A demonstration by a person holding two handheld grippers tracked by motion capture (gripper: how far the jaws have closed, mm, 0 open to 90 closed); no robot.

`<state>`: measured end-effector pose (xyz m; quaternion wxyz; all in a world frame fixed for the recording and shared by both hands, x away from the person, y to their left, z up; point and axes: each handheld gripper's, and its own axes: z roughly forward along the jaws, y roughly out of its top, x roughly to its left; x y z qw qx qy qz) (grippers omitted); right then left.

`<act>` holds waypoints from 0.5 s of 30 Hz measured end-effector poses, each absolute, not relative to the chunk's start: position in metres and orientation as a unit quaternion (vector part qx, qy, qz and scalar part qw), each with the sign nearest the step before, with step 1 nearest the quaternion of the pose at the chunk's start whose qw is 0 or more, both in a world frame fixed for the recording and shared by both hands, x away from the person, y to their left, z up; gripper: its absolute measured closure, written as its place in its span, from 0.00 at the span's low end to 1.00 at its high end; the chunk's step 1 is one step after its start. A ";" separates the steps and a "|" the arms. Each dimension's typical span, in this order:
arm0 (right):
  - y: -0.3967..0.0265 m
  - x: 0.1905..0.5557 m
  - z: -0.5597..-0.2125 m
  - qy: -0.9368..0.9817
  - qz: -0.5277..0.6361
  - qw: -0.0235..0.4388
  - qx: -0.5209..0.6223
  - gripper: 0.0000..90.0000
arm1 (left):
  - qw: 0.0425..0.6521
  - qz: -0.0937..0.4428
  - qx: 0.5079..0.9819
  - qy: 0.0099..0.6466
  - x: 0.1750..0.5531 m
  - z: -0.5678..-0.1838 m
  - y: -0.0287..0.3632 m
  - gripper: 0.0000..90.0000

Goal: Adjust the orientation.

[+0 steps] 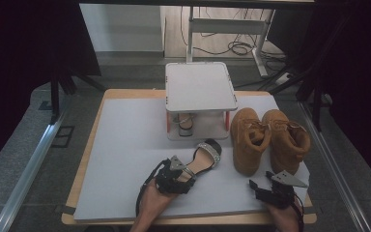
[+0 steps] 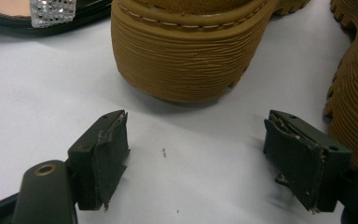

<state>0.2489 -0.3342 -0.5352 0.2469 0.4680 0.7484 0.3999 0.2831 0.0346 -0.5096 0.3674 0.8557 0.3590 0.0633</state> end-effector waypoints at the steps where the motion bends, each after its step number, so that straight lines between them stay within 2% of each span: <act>1: -0.334 0.249 -0.535 0.748 0.400 0.247 0.468 0.24 | 0.368 0.061 0.855 0.361 0.284 -0.509 0.035 0.40; 4: -0.334 0.249 -0.535 0.748 0.400 0.247 0.468 0.24 | 0.359 0.054 0.855 0.371 0.287 -0.508 0.032 0.32; 7: -0.334 0.249 -0.535 0.748 0.400 0.247 0.468 0.24 | 0.340 0.071 0.859 0.376 0.288 -0.507 0.027 0.30; 11: -0.334 0.249 -0.535 0.748 0.400 0.247 0.468 0.24 | 0.340 0.067 0.865 0.362 0.287 -0.506 0.027 0.43; 15: -0.334 0.249 -0.535 0.748 0.400 0.247 0.468 0.24 | 0.338 0.077 0.868 0.355 0.285 -0.506 0.025 0.43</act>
